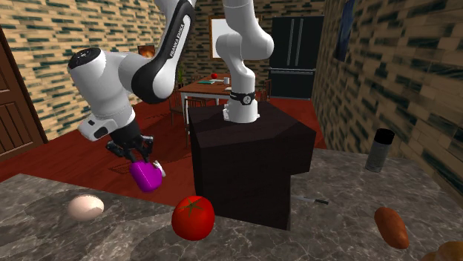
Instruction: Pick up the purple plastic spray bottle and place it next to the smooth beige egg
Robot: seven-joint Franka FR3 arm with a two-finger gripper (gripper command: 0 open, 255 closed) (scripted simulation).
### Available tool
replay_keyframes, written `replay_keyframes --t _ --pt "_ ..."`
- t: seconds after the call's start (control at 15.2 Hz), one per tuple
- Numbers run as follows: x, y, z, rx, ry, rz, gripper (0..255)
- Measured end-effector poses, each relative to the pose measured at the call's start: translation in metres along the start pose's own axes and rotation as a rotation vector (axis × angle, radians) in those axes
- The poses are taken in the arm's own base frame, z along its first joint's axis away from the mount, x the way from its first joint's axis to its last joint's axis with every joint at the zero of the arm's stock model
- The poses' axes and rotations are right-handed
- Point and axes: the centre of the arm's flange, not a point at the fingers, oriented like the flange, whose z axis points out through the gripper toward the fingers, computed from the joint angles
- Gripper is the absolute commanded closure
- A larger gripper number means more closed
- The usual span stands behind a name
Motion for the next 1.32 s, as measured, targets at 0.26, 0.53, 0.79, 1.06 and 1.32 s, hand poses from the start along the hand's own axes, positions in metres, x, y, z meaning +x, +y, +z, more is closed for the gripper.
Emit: replay_keyframes --t 0.26,0.53,0.79,1.06,1.32 --pt "0.005 0.001 0.02 0.0 0.0 0.0 255" --pt "0.012 0.004 0.042 0.0 0.0 0.0 255" --pt "0.019 0.006 0.061 0.0 0.0 0.0 255" --pt "0.024 0.007 0.081 0.0 0.0 0.0 255" --pt "0.03 0.009 0.092 -0.003 0.004 0.0 255"
